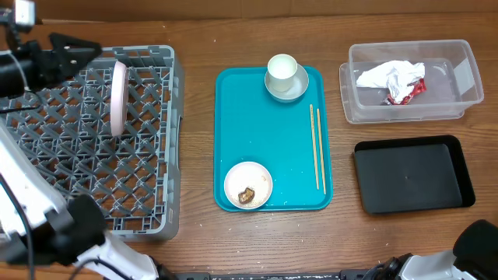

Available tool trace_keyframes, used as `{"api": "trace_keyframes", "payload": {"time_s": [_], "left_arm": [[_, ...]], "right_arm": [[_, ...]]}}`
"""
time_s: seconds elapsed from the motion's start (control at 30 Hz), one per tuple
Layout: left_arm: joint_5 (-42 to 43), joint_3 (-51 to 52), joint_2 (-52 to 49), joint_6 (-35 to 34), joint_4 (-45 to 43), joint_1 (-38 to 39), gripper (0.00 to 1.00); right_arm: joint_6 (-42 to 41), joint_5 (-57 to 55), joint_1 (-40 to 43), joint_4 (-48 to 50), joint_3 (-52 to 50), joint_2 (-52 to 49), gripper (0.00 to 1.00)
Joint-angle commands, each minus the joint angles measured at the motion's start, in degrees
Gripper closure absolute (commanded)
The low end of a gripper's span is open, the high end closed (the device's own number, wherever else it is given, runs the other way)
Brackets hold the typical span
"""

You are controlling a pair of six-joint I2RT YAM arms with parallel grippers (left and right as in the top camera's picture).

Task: Sort waste into correct bins and load items into the dishwasher
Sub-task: 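Release the plate and pull the left gripper back from the rack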

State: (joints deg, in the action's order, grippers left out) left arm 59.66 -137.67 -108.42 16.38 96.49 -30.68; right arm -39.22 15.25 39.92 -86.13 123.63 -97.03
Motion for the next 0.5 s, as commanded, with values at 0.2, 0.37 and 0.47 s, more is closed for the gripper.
{"api": "trace_keyframes", "payload": {"time_s": [0.2,0.37,0.47], "left_arm": [[-21.51,-0.85,8.66,-11.82,0.31,27.89,0.0],[-32.3,1.42,6.29,-12.28,-0.2,44.94,0.0],[-40.13,2.56,3.17,-15.26,-1.95,52.24,0.0]], "right_arm": [[-0.2,0.31,-0.09,0.28,0.2,0.04,0.0],[-0.2,0.28,-0.09,0.28,0.2,0.04,0.0],[-0.2,0.28,-0.09,0.28,0.2,0.04,0.0]]}}
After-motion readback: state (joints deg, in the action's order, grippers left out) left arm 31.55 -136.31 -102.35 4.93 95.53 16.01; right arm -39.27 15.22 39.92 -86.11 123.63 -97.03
